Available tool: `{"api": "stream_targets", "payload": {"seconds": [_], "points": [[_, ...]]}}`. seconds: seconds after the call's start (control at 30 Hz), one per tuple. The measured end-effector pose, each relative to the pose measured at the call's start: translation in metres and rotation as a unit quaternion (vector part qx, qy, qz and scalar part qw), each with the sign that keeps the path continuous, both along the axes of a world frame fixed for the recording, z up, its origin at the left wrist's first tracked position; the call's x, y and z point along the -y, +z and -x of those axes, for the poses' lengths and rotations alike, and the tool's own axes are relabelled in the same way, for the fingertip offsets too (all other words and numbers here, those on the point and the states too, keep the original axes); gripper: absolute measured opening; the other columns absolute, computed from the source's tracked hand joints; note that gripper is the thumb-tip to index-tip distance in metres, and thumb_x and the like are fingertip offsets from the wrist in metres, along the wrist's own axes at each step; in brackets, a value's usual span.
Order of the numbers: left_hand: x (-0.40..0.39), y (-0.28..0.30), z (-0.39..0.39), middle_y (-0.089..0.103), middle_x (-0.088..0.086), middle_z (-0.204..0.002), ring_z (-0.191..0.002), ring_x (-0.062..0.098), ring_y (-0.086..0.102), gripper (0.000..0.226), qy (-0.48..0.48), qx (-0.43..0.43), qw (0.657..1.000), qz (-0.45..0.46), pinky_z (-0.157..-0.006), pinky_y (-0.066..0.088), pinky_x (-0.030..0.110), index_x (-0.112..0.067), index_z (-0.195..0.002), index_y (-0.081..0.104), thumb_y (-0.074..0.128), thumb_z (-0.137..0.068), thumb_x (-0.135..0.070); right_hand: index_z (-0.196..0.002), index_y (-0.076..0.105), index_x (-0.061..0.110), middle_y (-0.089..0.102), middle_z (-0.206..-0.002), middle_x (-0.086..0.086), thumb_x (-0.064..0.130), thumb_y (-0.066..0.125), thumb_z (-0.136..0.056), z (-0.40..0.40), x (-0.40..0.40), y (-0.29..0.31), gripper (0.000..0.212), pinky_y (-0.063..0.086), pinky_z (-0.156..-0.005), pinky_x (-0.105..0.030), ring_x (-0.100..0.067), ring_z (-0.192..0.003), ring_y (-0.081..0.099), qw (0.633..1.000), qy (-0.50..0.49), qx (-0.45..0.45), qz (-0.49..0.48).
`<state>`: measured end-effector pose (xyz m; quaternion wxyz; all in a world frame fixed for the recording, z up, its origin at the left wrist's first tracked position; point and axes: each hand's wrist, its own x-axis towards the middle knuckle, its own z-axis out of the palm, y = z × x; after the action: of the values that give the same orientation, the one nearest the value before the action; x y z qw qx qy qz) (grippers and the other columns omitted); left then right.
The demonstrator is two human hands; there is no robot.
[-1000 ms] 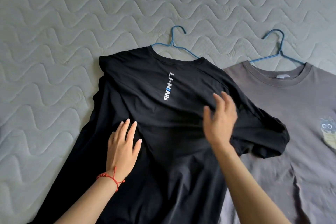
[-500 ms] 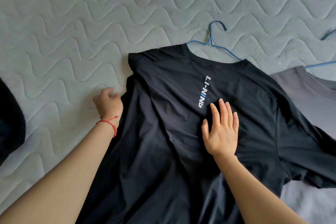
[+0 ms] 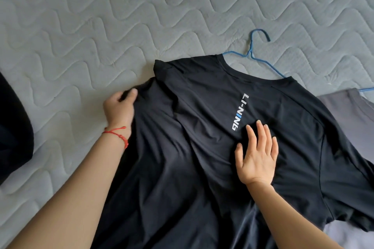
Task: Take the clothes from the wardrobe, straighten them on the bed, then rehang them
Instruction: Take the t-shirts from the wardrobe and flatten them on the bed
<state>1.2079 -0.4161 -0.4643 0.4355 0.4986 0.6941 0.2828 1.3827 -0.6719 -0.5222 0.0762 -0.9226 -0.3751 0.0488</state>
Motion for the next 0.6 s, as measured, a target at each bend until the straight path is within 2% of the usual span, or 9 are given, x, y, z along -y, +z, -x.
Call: {"api": "stream_targets", "payload": {"seconds": [0.07,0.13,0.23,0.33,0.4,0.47,0.53,0.57,0.6], "points": [[-0.015,0.004,0.024,0.056,0.000,-0.073,-0.069,0.010,0.049,0.011,0.072,0.046,0.996,-0.002,-0.065,0.043,0.023,-0.005,-0.083,0.066,0.063,-0.084,-0.016,-0.133,0.037,0.014,0.035,-0.147,-0.014,0.038,0.032,-0.085,0.001,0.000,0.000,0.054,0.001,-0.114,-0.034,-0.026,-0.137,0.020,1.000,0.000,0.002,0.001],[-0.026,0.001,0.044,0.055,-0.002,-0.072,-0.065,0.012,0.053,0.015,0.127,0.111,0.983,0.068,-0.055,0.046,0.022,-0.016,-0.072,0.058,0.060,-0.086,-0.018,-0.133,0.036,0.013,0.035,-0.147,-0.014,0.037,0.032,-0.085,0.001,0.000,0.000,0.053,0.001,-0.114,-0.034,-0.026,-0.137,0.020,1.000,0.001,0.006,0.002],[-0.033,-0.004,0.055,0.059,0.000,-0.077,-0.061,0.011,0.054,0.014,0.144,0.144,0.969,0.143,-0.042,0.044,0.017,-0.018,-0.073,0.056,0.061,-0.086,-0.021,-0.133,0.036,0.013,0.033,-0.147,-0.013,0.038,0.032,-0.085,0.001,0.000,0.000,0.054,0.001,-0.114,-0.034,-0.026,-0.138,0.019,1.000,0.001,0.004,0.007],[-0.040,-0.006,0.047,0.065,0.003,-0.089,-0.071,0.015,0.063,0.008,0.113,0.153,0.965,0.180,-0.058,0.053,0.025,-0.016,-0.082,0.062,0.068,-0.081,-0.020,-0.133,0.036,0.013,0.033,-0.147,-0.014,0.037,0.031,-0.085,0.001,0.000,-0.001,0.054,0.001,-0.114,-0.034,-0.026,-0.138,0.019,1.000,0.002,0.005,0.009],[-0.046,-0.006,0.040,0.067,0.005,-0.093,-0.079,0.020,0.065,0.013,0.083,0.142,0.963,0.212,-0.071,0.055,0.033,-0.014,-0.088,0.065,0.071,-0.077,-0.018,-0.133,0.035,0.013,0.033,-0.147,-0.014,0.037,0.031,-0.085,0.001,0.001,-0.001,0.054,0.001,-0.114,-0.034,-0.026,-0.138,0.019,1.000,0.002,0.006,0.009],[-0.054,-0.001,0.032,0.068,0.008,-0.095,-0.083,0.022,0.066,0.020,0.064,0.116,0.971,0.199,-0.076,0.055,0.035,-0.012,-0.091,0.066,0.074,-0.074,-0.017,-0.133,0.036,0.013,0.034,-0.147,-0.015,0.037,0.031,-0.085,0.001,0.001,-0.001,0.054,0.001,-0.114,-0.034,-0.026,-0.138,0.019,1.000,0.003,0.006,0.009],[-0.069,0.010,0.027,0.066,0.002,-0.078,-0.069,0.015,0.063,0.009,0.069,0.141,0.979,0.128,-0.057,0.052,0.022,-0.015,-0.079,0.060,0.068,-0.080,-0.012,-0.133,0.036,0.013,0.034,-0.147,-0.015,0.037,0.031,-0.085,0.002,0.001,-0.001,0.054,0.001,-0.114,-0.034,-0.027,-0.138,0.019,1.000,0.003,0.007,0.008],[-0.077,0.019,0.024,0.065,-0.004,-0.069,-0.062,0.009,0.060,0.015,0.071,0.169,0.978,0.098,-0.050,0.048,0.018,-0.018,-0.075,0.056,0.063,-0.084,-0.010,-0.133,0.036,0.013,0.034,-0.147,-0.015,0.037,0.031,-0.085,0.001,0.001,-0.001,0.054,0.001,-0.114,-0.034,-0.027,-0.138,0.019,1.000,0.003,0.008,0.007],[-0.085,0.027,0.023,0.065,-0.009,-0.067,-0.062,0.005,0.061,0.015,0.068,0.190,0.976,0.077,-0.053,0.047,0.018,-0.021,-0.077,0.054,0.059,-0.088,-0.012,-0.133,0.035,0.013,0.034,-0.147,-0.015,0.037,0.031,-0.085,0.001,0.000,-0.001,0.054,0.001,-0.114,-0.034,-0.027,-0.138,0.019,1.000,0.003,0.008,0.006]]}}
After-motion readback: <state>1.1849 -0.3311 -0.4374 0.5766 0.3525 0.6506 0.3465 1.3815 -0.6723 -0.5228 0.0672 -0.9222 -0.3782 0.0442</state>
